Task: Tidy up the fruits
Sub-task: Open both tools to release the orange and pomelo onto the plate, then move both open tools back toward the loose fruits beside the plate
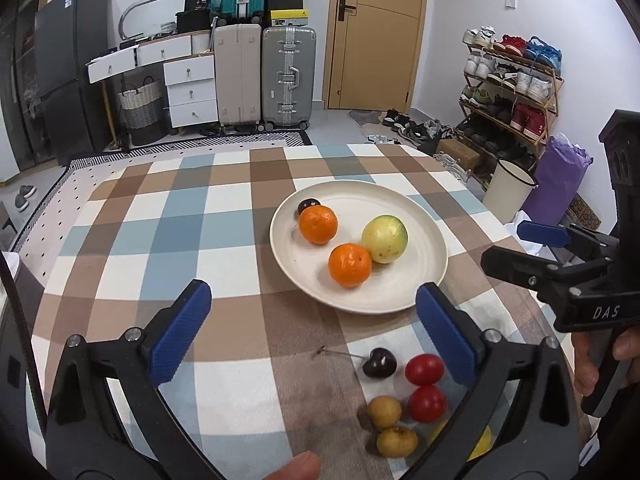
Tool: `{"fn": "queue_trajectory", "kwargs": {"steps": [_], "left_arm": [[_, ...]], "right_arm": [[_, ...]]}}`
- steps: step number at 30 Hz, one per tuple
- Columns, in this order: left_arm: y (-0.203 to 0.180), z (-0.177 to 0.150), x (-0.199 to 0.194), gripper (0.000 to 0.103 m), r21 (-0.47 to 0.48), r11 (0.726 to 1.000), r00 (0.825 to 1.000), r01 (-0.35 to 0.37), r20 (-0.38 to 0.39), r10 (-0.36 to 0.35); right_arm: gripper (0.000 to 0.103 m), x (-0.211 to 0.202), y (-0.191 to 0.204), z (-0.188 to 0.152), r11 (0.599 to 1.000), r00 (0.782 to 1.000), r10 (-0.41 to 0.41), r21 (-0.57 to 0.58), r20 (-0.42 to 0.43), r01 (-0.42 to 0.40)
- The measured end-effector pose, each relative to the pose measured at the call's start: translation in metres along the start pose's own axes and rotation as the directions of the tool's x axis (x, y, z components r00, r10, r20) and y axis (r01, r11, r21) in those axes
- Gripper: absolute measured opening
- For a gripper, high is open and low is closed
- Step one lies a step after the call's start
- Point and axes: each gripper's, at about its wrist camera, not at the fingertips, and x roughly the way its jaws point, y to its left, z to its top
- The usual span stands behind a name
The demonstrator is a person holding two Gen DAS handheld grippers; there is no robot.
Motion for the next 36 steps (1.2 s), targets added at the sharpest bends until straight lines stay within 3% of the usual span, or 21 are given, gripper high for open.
{"fn": "queue_trajectory", "kwargs": {"steps": [15,36], "left_arm": [[0.009,-0.027,-0.050,0.102,-0.017,0.999,0.999,-0.037,0.017,0.038],[0.000,-0.061,-0.079,0.102,-0.017,0.999,0.999,-0.037,0.008,0.037]], "right_arm": [[0.102,-0.028,0.011,-0.019,1.000,1.000,0.009,-0.021,-0.017,-0.009],[0.102,-0.041,0.029,-0.062,0.999,0.996,0.038,-0.027,-0.086,-0.040]]}}
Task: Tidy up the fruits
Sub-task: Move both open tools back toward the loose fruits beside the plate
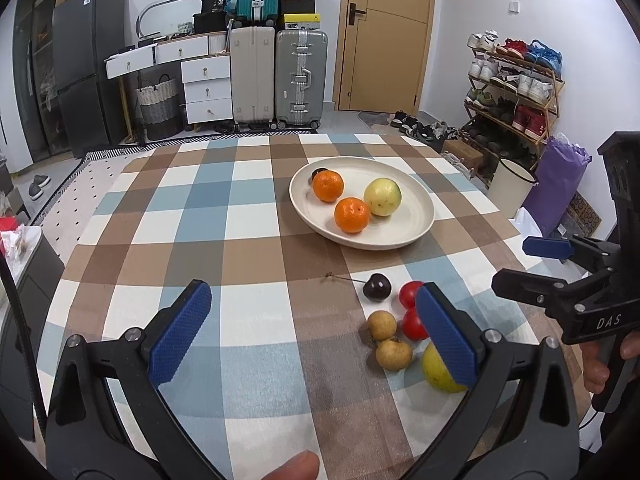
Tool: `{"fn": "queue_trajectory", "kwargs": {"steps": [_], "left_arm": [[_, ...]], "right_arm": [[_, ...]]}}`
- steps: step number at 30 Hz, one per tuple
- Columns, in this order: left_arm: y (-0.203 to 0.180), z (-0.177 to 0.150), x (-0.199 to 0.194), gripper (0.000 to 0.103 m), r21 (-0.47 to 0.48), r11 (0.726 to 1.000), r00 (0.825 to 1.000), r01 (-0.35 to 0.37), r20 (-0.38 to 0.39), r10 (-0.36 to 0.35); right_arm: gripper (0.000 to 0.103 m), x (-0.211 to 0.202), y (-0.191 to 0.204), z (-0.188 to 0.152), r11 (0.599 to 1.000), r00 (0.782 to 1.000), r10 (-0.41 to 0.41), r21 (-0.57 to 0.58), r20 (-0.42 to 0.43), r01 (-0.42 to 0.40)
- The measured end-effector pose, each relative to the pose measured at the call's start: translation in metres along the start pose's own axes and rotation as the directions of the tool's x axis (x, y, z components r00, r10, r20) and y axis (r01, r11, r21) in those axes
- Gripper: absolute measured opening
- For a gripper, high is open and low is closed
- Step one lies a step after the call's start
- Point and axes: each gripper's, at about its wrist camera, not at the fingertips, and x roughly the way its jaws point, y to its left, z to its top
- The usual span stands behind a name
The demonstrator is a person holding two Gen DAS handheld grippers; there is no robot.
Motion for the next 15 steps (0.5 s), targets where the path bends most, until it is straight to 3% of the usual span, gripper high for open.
{"fn": "queue_trajectory", "kwargs": {"steps": [15], "left_arm": [[-0.004,-0.024,0.003,0.102,0.028,1.000,0.999,0.002,-0.032,-0.002]], "right_arm": [[0.102,0.013,0.015,-0.034,0.998,0.996,0.027,-0.046,-0.084,-0.031]]}}
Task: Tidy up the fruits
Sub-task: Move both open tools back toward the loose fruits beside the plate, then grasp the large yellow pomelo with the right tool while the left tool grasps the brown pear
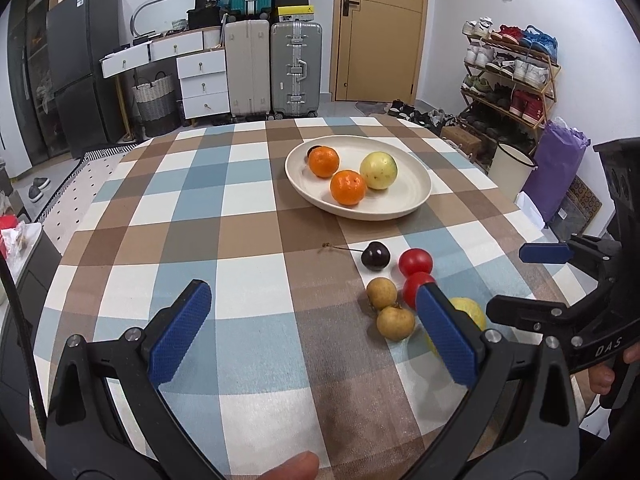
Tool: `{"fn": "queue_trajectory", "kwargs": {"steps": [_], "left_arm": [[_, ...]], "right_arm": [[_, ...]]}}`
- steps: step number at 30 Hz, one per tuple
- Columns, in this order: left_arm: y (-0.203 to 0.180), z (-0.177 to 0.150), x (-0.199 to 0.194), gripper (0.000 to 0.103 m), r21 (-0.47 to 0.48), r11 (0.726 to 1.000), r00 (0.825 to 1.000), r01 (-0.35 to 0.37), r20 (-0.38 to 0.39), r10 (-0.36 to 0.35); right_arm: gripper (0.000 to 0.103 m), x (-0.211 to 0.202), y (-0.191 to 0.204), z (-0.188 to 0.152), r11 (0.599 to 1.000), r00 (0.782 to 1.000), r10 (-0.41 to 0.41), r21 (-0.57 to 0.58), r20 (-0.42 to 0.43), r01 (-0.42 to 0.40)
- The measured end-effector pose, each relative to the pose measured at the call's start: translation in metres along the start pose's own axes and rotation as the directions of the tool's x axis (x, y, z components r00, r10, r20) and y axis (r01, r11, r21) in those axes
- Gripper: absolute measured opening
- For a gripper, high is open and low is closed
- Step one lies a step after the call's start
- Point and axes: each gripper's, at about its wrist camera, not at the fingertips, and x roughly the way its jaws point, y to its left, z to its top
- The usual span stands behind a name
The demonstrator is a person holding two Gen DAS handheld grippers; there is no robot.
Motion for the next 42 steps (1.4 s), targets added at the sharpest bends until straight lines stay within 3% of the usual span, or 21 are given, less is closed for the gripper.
{"fn": "queue_trajectory", "kwargs": {"steps": [18,28,31,33,35,38,42], "left_arm": [[-0.010,-0.016,0.020,0.096,0.031,0.999,0.996,0.044,-0.076,-0.042],[-0.004,-0.021,0.032,0.096,0.017,0.999,0.994,0.044,-0.106,-0.042],[-0.002,-0.022,0.036,0.096,0.012,0.999,0.992,0.046,-0.114,-0.044],[-0.001,-0.023,0.037,0.096,0.011,0.999,0.992,0.047,-0.119,-0.045],[-0.001,-0.024,0.040,0.096,0.007,0.999,0.991,0.048,-0.127,-0.047],[-0.002,-0.024,0.042,0.096,0.010,0.999,0.990,0.049,-0.133,-0.047],[-0.004,-0.023,0.044,0.095,0.012,0.999,0.989,0.051,-0.136,-0.049]], "right_arm": [[0.102,0.021,0.016,-0.017,0.997,0.995,0.078,-0.023,-0.068,-0.080],[0.098,0.029,0.026,-0.019,0.995,0.994,0.091,-0.036,-0.066,-0.094],[0.092,0.032,0.027,-0.018,0.994,0.992,0.105,-0.034,-0.066,-0.107],[0.079,0.033,0.028,-0.019,0.992,0.991,0.117,-0.034,-0.065,-0.120],[0.077,0.035,0.028,-0.019,0.991,0.989,0.131,-0.030,-0.069,-0.133],[0.053,0.037,0.026,-0.021,0.984,0.982,0.176,-0.011,-0.067,-0.177],[0.051,0.036,0.024,-0.023,0.982,0.980,0.189,-0.013,-0.057,-0.190]]}}
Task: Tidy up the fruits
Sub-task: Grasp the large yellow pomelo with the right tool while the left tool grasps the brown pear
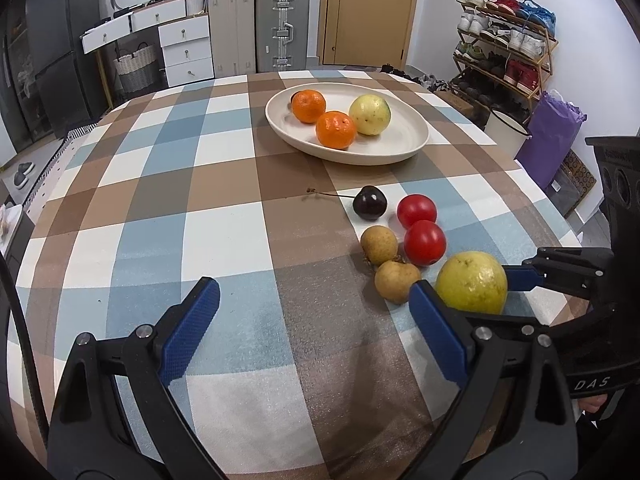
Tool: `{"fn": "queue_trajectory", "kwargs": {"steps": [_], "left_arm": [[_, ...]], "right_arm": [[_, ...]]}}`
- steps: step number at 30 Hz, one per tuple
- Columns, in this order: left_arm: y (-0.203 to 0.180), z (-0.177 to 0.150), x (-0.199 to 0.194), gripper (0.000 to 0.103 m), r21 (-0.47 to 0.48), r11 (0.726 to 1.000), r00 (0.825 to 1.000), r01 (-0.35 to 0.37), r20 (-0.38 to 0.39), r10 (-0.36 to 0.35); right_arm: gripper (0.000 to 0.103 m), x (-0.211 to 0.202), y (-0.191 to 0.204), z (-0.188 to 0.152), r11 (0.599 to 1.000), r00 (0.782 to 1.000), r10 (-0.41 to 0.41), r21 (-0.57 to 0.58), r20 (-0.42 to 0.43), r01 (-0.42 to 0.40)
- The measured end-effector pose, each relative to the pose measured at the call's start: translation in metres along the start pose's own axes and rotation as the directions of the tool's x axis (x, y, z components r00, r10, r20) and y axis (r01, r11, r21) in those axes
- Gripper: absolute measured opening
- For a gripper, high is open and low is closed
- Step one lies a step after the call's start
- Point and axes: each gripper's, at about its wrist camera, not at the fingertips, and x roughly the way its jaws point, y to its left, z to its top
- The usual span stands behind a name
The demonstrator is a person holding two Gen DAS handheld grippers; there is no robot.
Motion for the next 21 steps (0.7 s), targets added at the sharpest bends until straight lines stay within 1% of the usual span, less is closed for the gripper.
{"fn": "queue_trajectory", "kwargs": {"steps": [6,9,12,15,18,19,20,21], "left_arm": [[-0.007,0.002,0.006,0.095,0.008,1.000,1.000,0.022,-0.010,-0.022],[-0.013,0.004,0.010,0.095,0.018,0.999,0.999,0.040,-0.021,-0.039],[-0.018,0.005,0.017,0.092,0.024,0.998,0.998,0.055,-0.039,-0.054],[-0.025,0.007,0.024,0.086,0.035,0.997,0.996,0.072,-0.062,-0.069],[-0.030,0.005,0.030,0.077,0.042,0.995,0.992,0.094,-0.089,-0.090],[-0.033,0.005,0.034,0.072,0.044,0.994,0.990,0.101,-0.099,-0.097],[-0.035,0.004,0.036,0.069,0.048,0.993,0.989,0.105,-0.109,-0.099],[-0.038,0.004,0.037,0.068,0.064,0.994,0.991,0.092,-0.103,-0.085]], "right_arm": [[0.051,-0.006,-0.003,-0.002,1.000,1.000,-0.015,0.005,0.018,0.015],[0.051,-0.011,-0.004,-0.003,0.999,0.998,-0.051,0.002,0.031,0.051],[0.051,-0.016,-0.006,-0.004,0.995,0.994,-0.098,0.014,0.050,0.097],[0.051,-0.022,-0.009,-0.008,0.987,0.985,-0.159,0.047,0.070,0.156],[0.051,-0.028,-0.011,-0.011,0.969,0.967,-0.239,0.077,0.088,0.233],[0.051,-0.030,-0.012,-0.011,0.965,0.963,-0.254,0.091,0.093,0.245],[0.051,-0.031,-0.014,-0.013,0.962,0.960,-0.261,0.106,0.098,0.250],[0.051,-0.032,-0.014,-0.014,0.960,0.958,-0.268,0.117,0.101,0.256]]}}
